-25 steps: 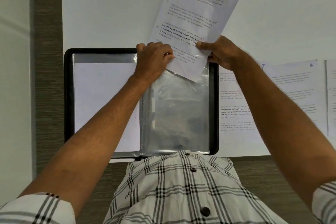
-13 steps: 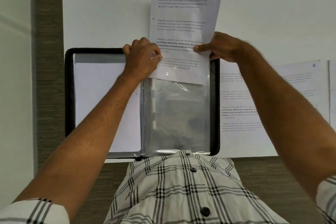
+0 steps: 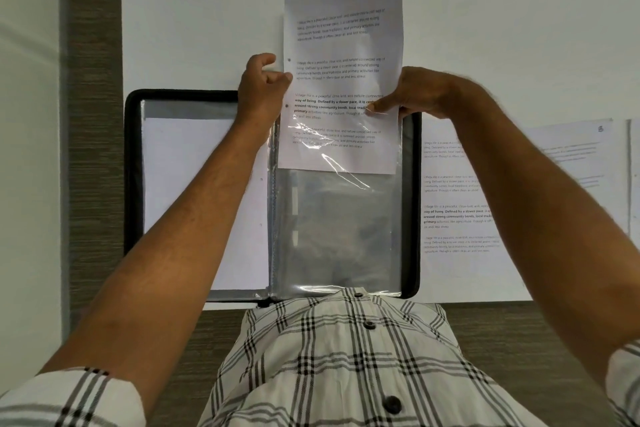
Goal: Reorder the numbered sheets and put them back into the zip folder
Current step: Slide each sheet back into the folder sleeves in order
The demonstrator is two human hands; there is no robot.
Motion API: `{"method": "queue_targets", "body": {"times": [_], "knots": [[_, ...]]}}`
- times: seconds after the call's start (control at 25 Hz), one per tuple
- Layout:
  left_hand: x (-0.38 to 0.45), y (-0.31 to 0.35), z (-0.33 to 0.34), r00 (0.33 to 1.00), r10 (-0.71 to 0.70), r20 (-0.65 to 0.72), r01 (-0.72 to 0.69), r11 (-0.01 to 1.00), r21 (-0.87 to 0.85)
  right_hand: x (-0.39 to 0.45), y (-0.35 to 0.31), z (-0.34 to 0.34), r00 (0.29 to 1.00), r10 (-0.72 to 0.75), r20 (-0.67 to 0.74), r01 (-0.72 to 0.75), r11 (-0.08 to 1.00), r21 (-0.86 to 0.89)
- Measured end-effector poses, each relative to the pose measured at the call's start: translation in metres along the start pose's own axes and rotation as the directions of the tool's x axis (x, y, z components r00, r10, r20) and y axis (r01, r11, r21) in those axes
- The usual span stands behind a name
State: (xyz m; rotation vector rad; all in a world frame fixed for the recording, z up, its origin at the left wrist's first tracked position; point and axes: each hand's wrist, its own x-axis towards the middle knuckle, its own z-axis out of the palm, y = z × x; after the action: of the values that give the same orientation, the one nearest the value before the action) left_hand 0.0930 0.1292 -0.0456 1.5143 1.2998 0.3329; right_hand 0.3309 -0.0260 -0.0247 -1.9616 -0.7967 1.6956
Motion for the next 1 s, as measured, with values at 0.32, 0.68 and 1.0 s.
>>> {"method": "queue_targets", "body": {"times": [0.32,0.68,1.0], "knots": [[0.005,-0.006,-0.001,0.997,0.069,0.019,-0.071,0.970,0.234,-0.009,0.000,0.008,0.972,-0.062,-0.228,0.101,0.981,0.165],[0.014,0.005,-0.015,0.984,-0.023,0.174,-0.025,0.963,0.268,-0.014,-0.001,0.002,0.994,0.030,-0.109,-0.020,0.996,0.090],[0.016,0.002,-0.020,0.971,-0.075,0.226,0.007,0.958,0.287,-0.014,-0.001,0.005,0.988,-0.035,-0.152,0.061,0.984,0.168]]}}
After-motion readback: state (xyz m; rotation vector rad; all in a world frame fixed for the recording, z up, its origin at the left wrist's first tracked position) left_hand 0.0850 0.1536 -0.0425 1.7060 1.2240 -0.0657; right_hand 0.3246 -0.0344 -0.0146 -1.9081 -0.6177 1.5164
